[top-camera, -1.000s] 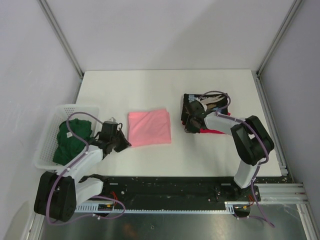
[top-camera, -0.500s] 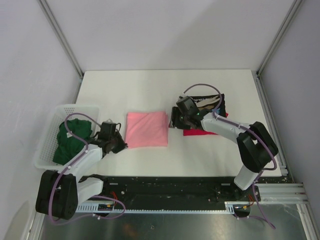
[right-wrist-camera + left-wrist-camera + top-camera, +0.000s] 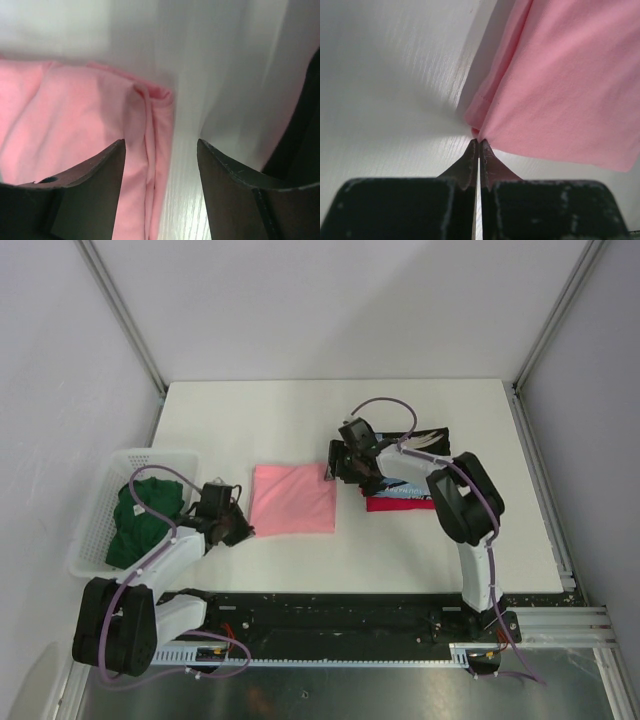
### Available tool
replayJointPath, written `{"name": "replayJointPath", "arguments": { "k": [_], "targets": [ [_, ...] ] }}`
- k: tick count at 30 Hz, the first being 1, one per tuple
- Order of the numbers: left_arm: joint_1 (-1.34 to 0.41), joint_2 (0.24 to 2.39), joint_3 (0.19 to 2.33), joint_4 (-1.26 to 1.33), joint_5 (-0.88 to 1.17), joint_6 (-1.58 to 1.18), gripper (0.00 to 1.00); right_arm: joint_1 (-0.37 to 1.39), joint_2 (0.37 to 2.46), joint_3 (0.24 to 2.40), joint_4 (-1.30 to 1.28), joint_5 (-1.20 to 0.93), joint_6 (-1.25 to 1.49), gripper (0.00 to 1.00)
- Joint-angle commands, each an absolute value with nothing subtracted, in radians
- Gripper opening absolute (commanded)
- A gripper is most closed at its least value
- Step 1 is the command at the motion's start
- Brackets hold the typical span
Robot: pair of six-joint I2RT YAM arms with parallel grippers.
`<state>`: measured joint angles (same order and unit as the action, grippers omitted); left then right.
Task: Fold and stack the t-shirts
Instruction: Put the neatly folded tshirt into the corner of the board with both arms
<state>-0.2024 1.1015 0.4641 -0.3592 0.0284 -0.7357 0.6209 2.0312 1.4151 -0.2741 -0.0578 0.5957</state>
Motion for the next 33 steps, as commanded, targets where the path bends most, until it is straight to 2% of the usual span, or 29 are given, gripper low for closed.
{"name": "replayJointPath", "arguments": {
  "k": [1, 11, 17, 23, 30, 33],
  "targets": [
    [-0.19, 1.102, 0.495, -0.361, 0.004, -0.717, 0.0, 0.619, 2.085, 1.512, -0.258, -0.077, 0.567, 0.64],
    [-0.189, 1.105, 0.501, -0.363, -0.01, -0.713, 0.0, 0.624, 2.17, 1.612, -0.306, -0.048, 0.562, 0.64],
    [-0.187, 1.108, 0.501, -0.363, -0.023, -0.714, 0.0, 0.635, 2.187, 1.613, -0.339, -0.022, 0.569, 0.58],
    [-0.187, 1.102, 0.502, -0.363, -0.015, -0.716, 0.0, 0.67, 2.17, 1.612, -0.367, -0.001, 0.577, 0.4],
    [-0.188, 1.077, 0.529, -0.367, 0.046, -0.692, 0.0, 0.726, 2.111, 1.659, -0.439, 0.085, 0.571, 0.04],
    [-0.189, 1.052, 0.562, -0.377, 0.096, -0.671, 0.0, 0.761, 2.074, 1.693, -0.481, 0.152, 0.545, 0.0]
  ]
}}
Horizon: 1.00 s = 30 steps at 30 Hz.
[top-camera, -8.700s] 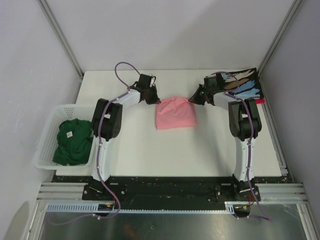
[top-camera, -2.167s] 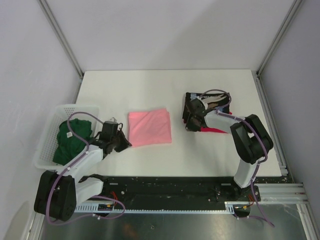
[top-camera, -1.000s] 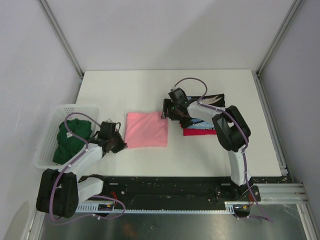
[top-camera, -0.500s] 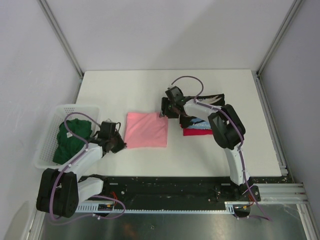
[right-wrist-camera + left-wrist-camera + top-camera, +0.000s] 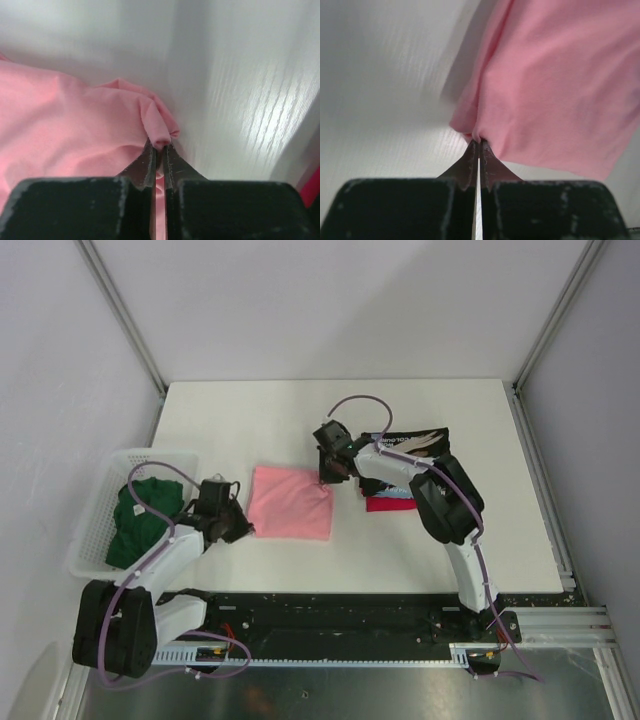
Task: Fold and stack the t-shirts
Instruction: Put the neatly folded tshirt into the corner of the board with both arms
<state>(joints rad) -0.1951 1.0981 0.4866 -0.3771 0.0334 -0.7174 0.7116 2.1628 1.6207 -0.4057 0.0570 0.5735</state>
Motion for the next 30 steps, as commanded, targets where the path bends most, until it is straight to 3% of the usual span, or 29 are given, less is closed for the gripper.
{"name": "replayJointPath", "arguments": {
  "k": [1, 19, 30],
  "targets": [
    [-0.189, 1.045, 0.575, -0.385, 0.112, -0.665, 0.0, 0.771, 2.065, 1.705, -0.494, 0.172, 0.537, 0.0],
    [-0.232, 1.029, 0.794, -0.445, 0.249, -0.636, 0.0, 0.811, 1.943, 1.823, -0.602, 0.291, 0.461, 0.0],
    [-0.389, 1.162, 1.054, -0.445, 0.208, -0.685, 0.0, 0.684, 1.866, 1.881, -0.688, 0.304, 0.423, 0.0]
  ]
}}
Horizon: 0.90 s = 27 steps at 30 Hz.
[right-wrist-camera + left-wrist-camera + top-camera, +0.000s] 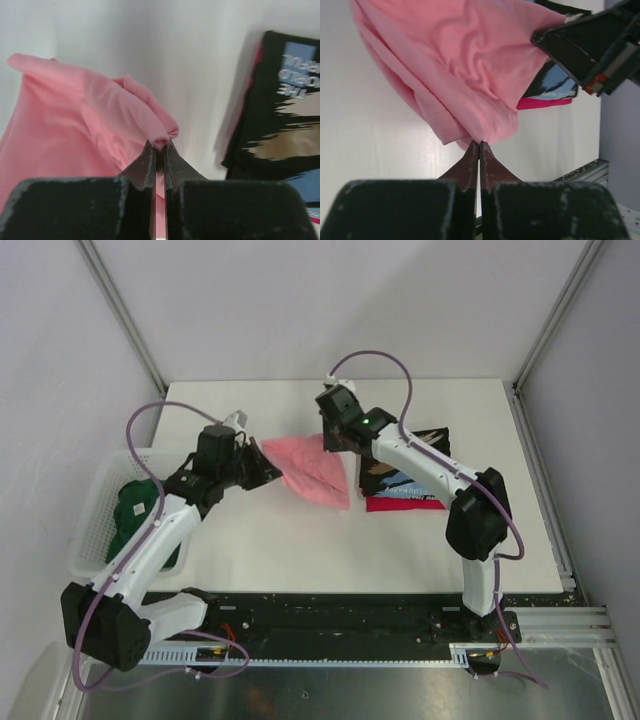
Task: Fold and stack the t-shirts
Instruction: Put the neatly folded tshirt into the corner of the board with both arms
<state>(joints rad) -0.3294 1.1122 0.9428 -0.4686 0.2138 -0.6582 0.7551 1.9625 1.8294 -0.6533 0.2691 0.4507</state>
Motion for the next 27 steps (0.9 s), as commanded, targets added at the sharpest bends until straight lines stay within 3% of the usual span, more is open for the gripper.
{"name": "replayJointPath", "arguments": {
  "k": [1, 19, 27],
  "targets": [
    [-0.406, 1.181, 1.079, -0.444, 0.201, -0.69, 0.0, 0.664, 1.853, 1.879, -0.69, 0.299, 0.419, 0.0],
    [-0.653, 1.702, 1.6, -0.445, 0.14, -0.744, 0.0, 0.297, 1.765, 1.863, -0.739, 0.194, 0.342, 0.0],
    [-0.68, 1.837, 1.685, -0.444, 0.157, -0.766, 0.0, 0.216, 1.785, 1.829, -0.718, 0.168, 0.34, 0.0]
  ]
}}
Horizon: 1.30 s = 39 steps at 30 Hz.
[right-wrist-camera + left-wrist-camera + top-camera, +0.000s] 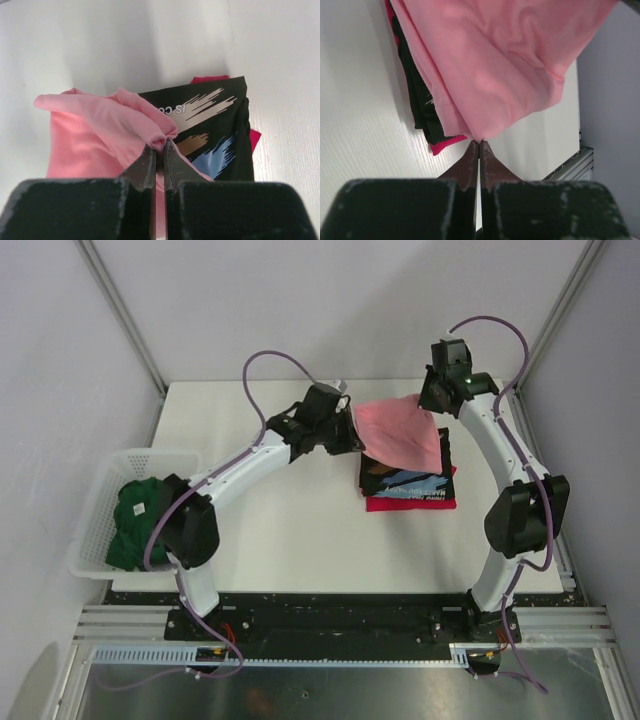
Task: Fold and stack the t-shirts
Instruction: Put the neatly folded tshirt into the corner of the board with both arms
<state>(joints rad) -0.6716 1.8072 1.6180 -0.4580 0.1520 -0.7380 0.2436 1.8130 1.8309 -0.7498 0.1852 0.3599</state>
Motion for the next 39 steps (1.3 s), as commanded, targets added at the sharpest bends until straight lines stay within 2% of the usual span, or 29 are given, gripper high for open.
{"name": "replayJointPath", "arguments": {
  "k": [1, 39],
  "targets": [
    [-0.683, 1.85, 1.692, -0.444, 0.159, -0.767, 0.0, 0.209, 1.786, 1.826, -0.715, 0.166, 0.341, 0.0],
    [-0.731, 1.965, 1.68, -0.443, 0.167, -0.788, 0.0, 0.086, 1.856, 1.722, -0.675, 0.132, 0.353, 0.0]
  ]
}}
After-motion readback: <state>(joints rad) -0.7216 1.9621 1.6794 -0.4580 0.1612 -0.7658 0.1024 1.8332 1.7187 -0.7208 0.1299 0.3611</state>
